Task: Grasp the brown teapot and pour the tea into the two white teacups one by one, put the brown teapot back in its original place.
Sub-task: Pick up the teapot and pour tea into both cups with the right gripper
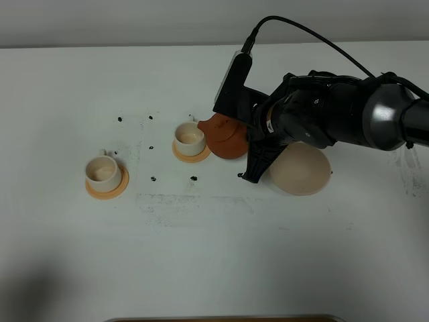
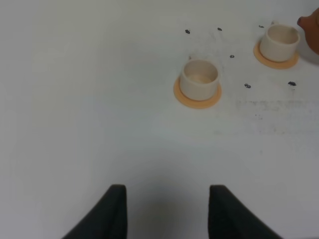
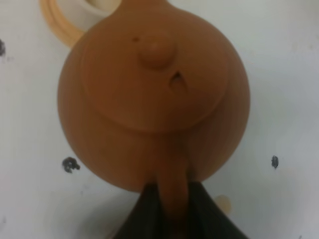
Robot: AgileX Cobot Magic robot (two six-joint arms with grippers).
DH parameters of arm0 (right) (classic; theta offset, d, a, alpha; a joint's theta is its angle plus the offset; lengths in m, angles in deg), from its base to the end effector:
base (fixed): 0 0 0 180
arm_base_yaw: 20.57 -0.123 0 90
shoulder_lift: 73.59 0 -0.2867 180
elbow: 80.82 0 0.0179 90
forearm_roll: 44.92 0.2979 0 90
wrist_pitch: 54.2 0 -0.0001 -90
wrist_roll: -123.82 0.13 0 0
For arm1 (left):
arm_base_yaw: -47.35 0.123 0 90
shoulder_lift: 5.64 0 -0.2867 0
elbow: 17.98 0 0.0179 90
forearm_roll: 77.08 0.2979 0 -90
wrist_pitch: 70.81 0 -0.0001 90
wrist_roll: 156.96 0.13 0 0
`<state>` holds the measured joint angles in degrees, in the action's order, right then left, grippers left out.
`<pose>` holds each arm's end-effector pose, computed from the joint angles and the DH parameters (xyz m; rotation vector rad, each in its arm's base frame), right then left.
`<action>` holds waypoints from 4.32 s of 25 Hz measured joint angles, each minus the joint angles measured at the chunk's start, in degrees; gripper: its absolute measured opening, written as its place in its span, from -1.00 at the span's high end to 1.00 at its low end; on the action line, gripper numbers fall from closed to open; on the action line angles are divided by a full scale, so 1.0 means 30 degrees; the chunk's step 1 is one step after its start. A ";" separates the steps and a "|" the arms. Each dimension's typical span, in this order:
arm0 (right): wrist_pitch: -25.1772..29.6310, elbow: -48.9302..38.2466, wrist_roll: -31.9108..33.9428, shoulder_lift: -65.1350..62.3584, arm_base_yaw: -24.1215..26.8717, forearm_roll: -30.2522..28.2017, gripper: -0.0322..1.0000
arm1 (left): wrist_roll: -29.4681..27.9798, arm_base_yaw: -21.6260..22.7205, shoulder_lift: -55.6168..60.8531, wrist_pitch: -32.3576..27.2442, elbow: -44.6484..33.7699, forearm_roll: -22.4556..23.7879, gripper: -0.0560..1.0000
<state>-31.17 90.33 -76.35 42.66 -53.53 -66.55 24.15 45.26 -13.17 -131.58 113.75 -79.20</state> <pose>0.3890 0.2298 0.1160 -1.4816 2.0889 -0.2337 0.0681 -0.0067 0.2846 0.0587 2.0336 -0.0550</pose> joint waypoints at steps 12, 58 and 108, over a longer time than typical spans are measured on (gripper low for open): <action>-0.0543 0.0000 -0.0043 0.0000 -0.0100 -0.1750 0.71 | 0.0000 0.0000 0.0000 0.0000 0.0000 0.0000 0.12; -0.1673 0.0078 -0.0510 0.0114 0.0130 -0.5735 0.71 | 0.0001 0.0000 0.0000 0.0000 0.0000 0.0000 0.12; -0.1639 0.0476 -0.0503 0.0842 0.0135 -0.9261 0.71 | 0.0001 0.0000 0.0000 0.0000 0.0000 0.0000 0.12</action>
<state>-36.09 91.75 -77.86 45.19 -53.13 -94.33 24.15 45.26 -13.17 -131.58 113.75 -79.20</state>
